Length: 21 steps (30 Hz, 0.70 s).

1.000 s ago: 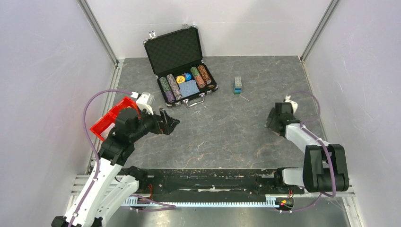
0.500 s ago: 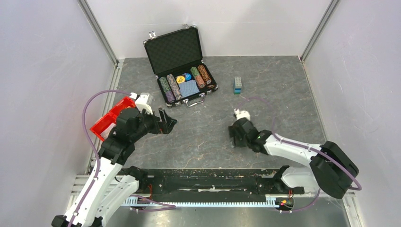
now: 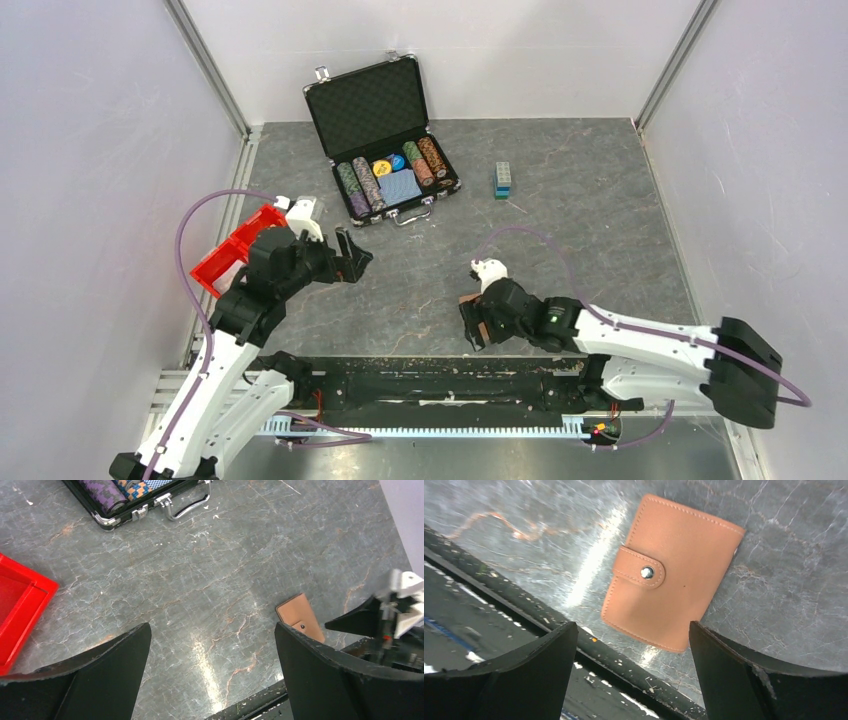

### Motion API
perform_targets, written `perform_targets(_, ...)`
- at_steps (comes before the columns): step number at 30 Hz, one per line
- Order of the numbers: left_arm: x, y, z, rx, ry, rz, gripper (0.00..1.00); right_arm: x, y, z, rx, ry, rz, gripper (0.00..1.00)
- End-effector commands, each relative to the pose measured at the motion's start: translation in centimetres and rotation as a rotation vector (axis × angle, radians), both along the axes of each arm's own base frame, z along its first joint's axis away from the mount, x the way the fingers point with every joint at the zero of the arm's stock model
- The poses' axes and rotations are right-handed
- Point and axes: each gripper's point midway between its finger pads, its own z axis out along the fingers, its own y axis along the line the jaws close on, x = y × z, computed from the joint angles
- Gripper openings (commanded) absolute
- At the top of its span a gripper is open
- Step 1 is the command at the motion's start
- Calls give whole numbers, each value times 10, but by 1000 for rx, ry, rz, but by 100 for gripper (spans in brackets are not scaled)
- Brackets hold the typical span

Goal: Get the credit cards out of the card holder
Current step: Move the card holder to the center of the board, then open the card holder at the center of the board.

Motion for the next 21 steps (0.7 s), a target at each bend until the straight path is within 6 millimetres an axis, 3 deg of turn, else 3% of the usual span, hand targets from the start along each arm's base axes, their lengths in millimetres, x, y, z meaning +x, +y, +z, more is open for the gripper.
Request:
perform_targets(1, 2, 4, 12, 26, -38, 5, 100, 6, 5, 25, 91, -58, 0, 84)
perform_targets(4, -7, -12, 8, -30, 3, -73, 100, 20, 3, 33, 123, -89, -34, 76)
perform_targets(7, -18, -29, -7, -91, 109, -144, 100, 33, -3, 35, 157, -97, -68, 62)
perform_targets(10, -29, -38, -24, -110, 230, -180, 98, 42, -11, 27, 211, -67, -106, 56)
perform_targets(16, -40, -55, -27, -111, 288, -205, 95, 40, -26, -5, 295, 28, -114, 54)
perform_targets(21, -46, -81, -48, -184, 351, -227, 93, 36, -30, -21, 315, 64, -114, 56)
